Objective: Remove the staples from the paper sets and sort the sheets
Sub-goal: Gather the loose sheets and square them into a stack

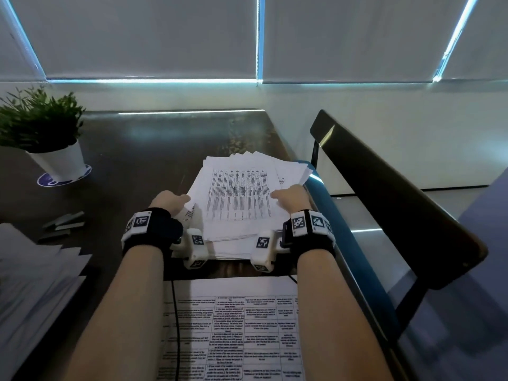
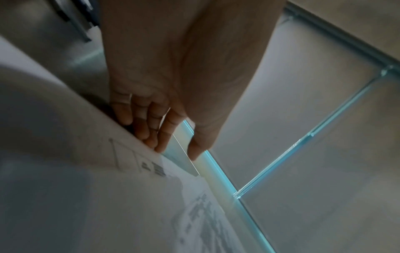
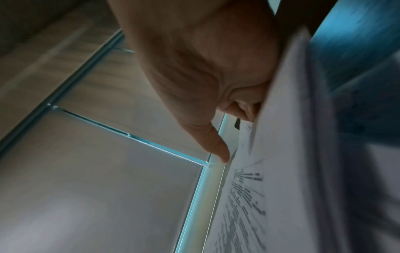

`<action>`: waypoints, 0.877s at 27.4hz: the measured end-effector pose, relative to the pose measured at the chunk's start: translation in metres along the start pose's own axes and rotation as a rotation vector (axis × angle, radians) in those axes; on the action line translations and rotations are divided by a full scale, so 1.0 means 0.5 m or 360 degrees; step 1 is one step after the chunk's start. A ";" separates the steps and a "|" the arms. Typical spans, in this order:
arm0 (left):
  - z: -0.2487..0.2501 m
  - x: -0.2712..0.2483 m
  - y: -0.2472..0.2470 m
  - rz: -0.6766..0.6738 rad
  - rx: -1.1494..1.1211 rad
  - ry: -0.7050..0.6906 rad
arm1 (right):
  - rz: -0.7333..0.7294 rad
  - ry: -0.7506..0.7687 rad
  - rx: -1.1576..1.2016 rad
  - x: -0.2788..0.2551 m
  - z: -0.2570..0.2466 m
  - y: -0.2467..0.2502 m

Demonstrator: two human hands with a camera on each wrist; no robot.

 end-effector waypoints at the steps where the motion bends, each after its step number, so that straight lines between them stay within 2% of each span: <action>1: -0.002 0.003 -0.005 0.0001 -0.0044 -0.0029 | -0.0076 -0.0026 0.0143 0.002 0.004 -0.013; 5: 0.007 0.010 -0.036 -0.0025 -0.0238 -0.0136 | -0.0328 -0.0045 0.0476 0.007 0.016 -0.055; 8: 0.011 0.007 -0.038 -0.0022 -0.0423 -0.0154 | -0.0392 0.0146 0.0604 -0.029 -0.022 -0.048; 11: 0.003 0.004 -0.006 0.0101 -0.0510 -0.0198 | -0.0507 0.0385 0.0787 -0.041 -0.061 -0.023; 14: 0.016 -0.026 -0.016 -0.0117 -0.1004 -0.0218 | -0.0581 0.0474 0.0834 -0.049 -0.084 -0.005; 16: 0.054 -0.055 -0.027 -0.0264 -0.1165 -0.0391 | -0.0665 0.0363 0.0705 -0.051 -0.073 -0.021; 18: 0.092 -0.077 -0.034 -0.0314 -0.0797 -0.0696 | -0.0737 0.0222 0.0446 -0.048 -0.042 -0.050; 20: 0.113 -0.081 -0.035 -0.0203 -0.0477 -0.0863 | -0.0701 0.0183 0.0196 -0.055 -0.030 -0.062; 22: 0.108 -0.082 -0.002 -0.0010 -0.0774 -0.0857 | -0.0627 0.0224 0.0279 -0.055 -0.040 -0.057; 24: 0.085 -0.077 0.028 0.0080 -0.1283 -0.0796 | -0.0676 0.0303 0.0615 -0.066 -0.065 -0.045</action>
Point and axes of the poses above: each hand's wrist, its own x-axis towards the middle knuckle, its own y-axis out of the back of the hand, z = x × y, the point moved 8 cm from there along x, towards the middle knuckle
